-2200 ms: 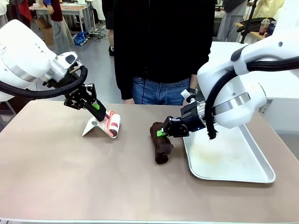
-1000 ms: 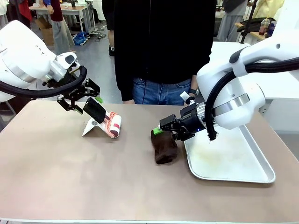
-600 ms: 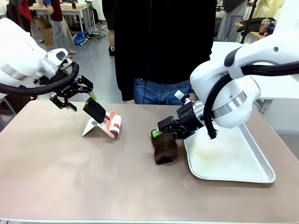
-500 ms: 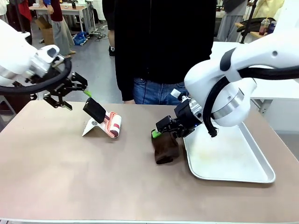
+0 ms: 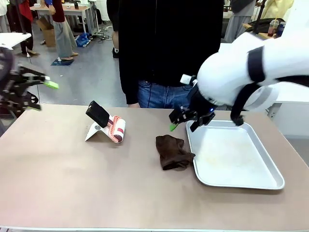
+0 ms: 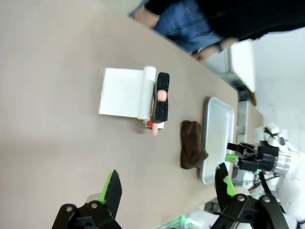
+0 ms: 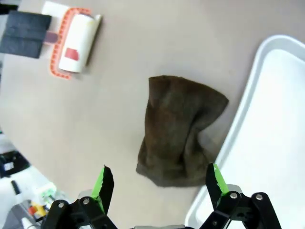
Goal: Clean the surface of the table.
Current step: Return the Lint Roller and towel to their original positions.
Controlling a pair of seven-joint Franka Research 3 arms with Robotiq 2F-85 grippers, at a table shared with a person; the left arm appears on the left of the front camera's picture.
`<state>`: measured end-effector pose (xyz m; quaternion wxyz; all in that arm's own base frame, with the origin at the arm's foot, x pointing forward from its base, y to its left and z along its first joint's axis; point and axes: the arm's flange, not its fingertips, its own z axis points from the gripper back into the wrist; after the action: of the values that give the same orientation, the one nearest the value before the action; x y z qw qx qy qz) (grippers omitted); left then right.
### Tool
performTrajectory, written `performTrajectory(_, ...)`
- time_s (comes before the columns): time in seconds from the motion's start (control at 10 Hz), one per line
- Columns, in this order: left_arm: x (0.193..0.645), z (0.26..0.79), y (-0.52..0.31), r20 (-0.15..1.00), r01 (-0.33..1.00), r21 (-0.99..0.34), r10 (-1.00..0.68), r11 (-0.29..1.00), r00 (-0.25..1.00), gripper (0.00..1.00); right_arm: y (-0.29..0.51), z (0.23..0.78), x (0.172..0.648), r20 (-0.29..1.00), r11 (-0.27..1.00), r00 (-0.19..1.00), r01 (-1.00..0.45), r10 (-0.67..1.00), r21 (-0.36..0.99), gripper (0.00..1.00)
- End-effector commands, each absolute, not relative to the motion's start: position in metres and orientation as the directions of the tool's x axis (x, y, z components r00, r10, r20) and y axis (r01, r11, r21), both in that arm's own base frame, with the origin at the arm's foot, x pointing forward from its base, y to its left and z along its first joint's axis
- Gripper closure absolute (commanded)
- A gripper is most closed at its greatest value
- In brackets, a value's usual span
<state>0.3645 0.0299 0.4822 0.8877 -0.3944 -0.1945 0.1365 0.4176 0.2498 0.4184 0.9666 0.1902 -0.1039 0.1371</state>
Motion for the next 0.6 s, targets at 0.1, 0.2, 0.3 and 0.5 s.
performTrajectory(0.1,0.311,0.463,0.082,0.215,-0.003,-0.872,0.389,0.489,0.896,0.00,0.186,0.437,0.381,0.270,0.793,0.961,-0.216,0.069,0.569,0.00)
performTrajectory(0.2,0.294,0.451,0.091,0.185,-0.005,-0.895,0.383,0.446,0.905,0.00,0.159,0.435,0.361,0.253,0.712,0.967,-0.194,0.024,0.674,0.00)
performTrajectory(0.3,0.282,0.443,0.095,0.173,-0.004,-0.907,0.382,0.422,0.908,0.00,0.140,0.433,0.348,0.248,0.651,0.969,-0.180,-0.012,0.737,0.00)
performTrajectory(0.5,0.257,0.422,0.106,0.124,-0.027,-0.934,0.391,0.357,0.912,0.00,0.083,0.425,0.309,0.213,0.455,0.975,-0.161,-0.065,0.876,0.00)
